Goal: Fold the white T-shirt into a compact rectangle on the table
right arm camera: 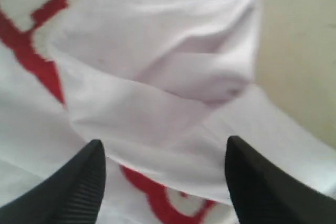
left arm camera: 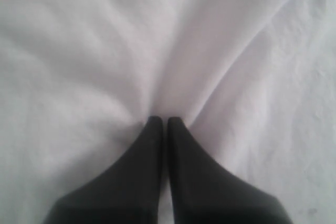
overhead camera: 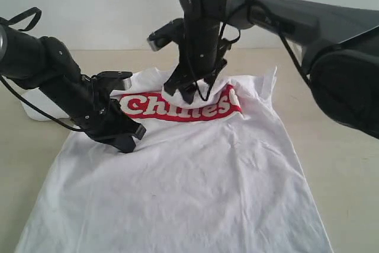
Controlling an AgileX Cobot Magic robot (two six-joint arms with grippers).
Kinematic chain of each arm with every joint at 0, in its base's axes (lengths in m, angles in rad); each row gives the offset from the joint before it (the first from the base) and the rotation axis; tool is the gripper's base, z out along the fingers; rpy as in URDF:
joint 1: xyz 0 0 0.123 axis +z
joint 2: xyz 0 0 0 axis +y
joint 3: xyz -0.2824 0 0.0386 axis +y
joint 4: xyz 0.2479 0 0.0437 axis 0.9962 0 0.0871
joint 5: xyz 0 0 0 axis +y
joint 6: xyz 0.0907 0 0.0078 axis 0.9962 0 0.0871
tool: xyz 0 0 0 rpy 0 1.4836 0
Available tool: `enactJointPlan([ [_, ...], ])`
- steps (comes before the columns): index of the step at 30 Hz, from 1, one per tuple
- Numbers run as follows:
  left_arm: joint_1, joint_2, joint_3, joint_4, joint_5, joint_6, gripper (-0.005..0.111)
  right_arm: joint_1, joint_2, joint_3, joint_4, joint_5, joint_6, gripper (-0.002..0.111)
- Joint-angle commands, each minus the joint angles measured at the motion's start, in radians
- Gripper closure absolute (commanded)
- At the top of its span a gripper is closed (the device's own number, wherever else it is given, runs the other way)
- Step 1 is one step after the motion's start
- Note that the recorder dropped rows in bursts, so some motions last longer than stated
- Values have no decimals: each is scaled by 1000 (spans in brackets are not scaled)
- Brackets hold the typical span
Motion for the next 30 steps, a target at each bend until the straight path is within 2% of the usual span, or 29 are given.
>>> enactJointPlan([
  [1, -3, 8, -1, 4, 17, -7, 102, -33, -80, -9, -164, 0, 90, 55],
  [6, -3, 8, -1, 4, 17, -5, 102, -149, -93, -7, -159, 0, 101, 57],
  [10, -3, 8, -1, 4, 15, -5, 102, -254, -93, -7, -46, 0, 99, 74],
  [12, -3, 8, -1, 4, 13, -5, 102, -304, -93, -7, 52, 0, 99, 77],
  [14, -3, 8, -1, 4, 13, -5, 102, -356, -93, -7, 163, 0, 92, 74],
  [16, -3, 8, -1, 4, 13, -5, 102, -394, -93, -7, 258, 0, 92, 66],
  [19, -3, 8, -1, 4, 11, -5, 102, -425, -84, -7, 285, 0, 102, 54],
  [21, -3, 8, -1, 4, 11, -5, 102, -435, -69, -7, 290, 0, 110, 49],
  [30, -3, 8, -1, -3, 13, -5, 102, -435, 43, -7, 354, 0, 167, 52],
])
